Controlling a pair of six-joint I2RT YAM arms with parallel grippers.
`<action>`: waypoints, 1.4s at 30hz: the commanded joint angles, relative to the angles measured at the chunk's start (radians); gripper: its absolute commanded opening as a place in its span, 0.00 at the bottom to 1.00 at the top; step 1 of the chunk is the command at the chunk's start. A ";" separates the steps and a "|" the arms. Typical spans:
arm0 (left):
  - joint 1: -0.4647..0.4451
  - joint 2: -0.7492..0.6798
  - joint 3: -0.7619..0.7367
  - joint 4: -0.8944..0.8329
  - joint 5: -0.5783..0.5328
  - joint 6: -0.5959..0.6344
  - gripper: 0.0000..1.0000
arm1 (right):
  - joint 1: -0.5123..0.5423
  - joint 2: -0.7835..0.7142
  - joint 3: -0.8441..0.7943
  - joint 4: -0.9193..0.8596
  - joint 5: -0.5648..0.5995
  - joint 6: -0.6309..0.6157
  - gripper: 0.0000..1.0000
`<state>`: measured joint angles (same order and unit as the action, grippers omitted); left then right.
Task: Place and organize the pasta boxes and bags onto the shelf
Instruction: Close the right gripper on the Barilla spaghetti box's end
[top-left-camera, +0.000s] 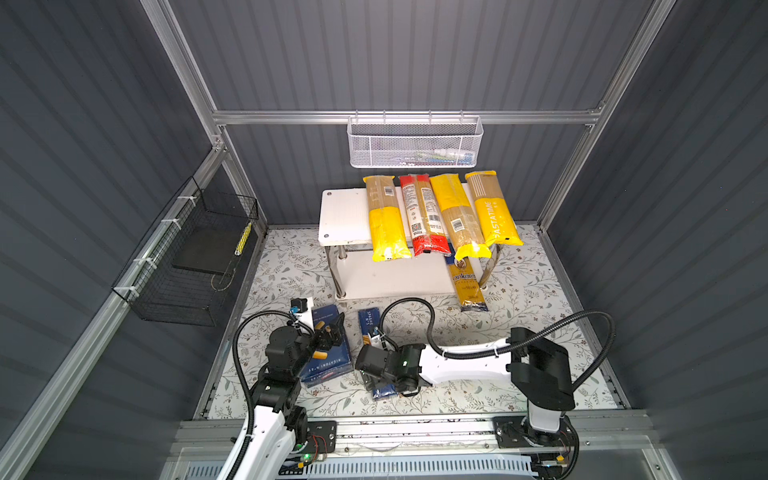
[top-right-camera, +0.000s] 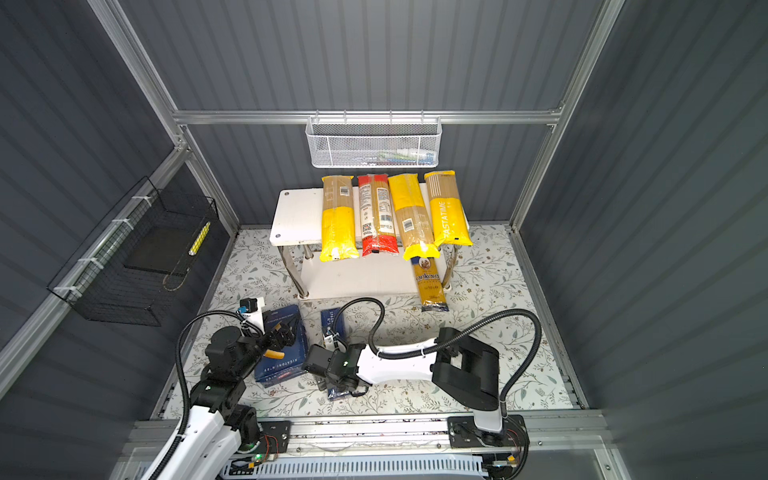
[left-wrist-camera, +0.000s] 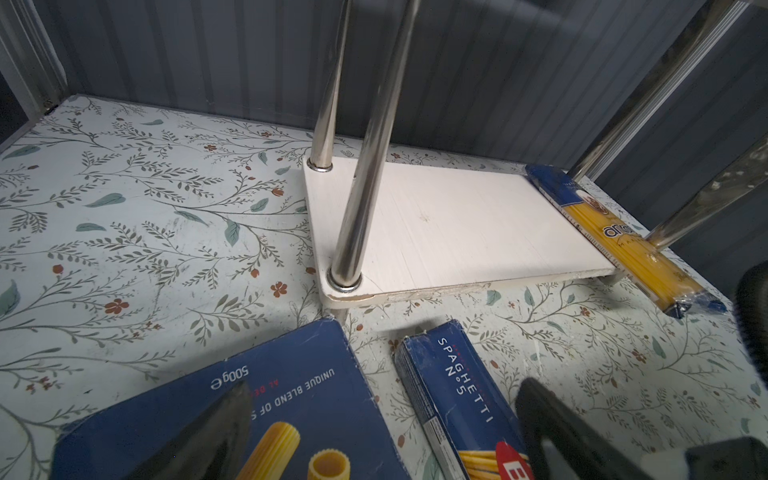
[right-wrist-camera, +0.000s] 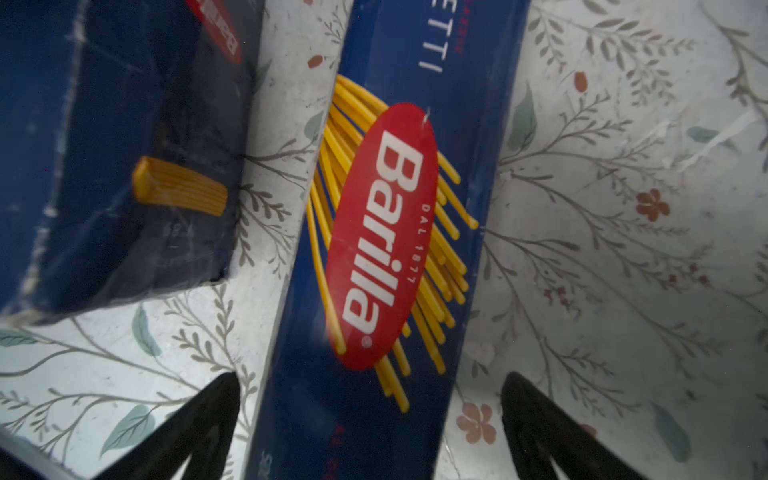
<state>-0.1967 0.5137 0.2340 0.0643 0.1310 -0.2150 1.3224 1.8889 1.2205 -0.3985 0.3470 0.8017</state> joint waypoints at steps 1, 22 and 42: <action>0.001 -0.001 -0.001 0.007 0.014 0.001 1.00 | -0.004 0.043 0.009 0.002 0.012 0.029 0.99; 0.002 -0.004 -0.002 0.006 0.015 0.002 0.99 | -0.014 0.118 0.014 0.060 0.018 0.050 0.86; 0.001 0.004 0.001 0.009 0.018 0.003 0.99 | -0.013 -0.038 -0.134 0.199 0.069 0.037 0.48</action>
<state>-0.1967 0.5156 0.2340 0.0643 0.1318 -0.2150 1.3132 1.8881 1.1160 -0.2234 0.3786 0.8379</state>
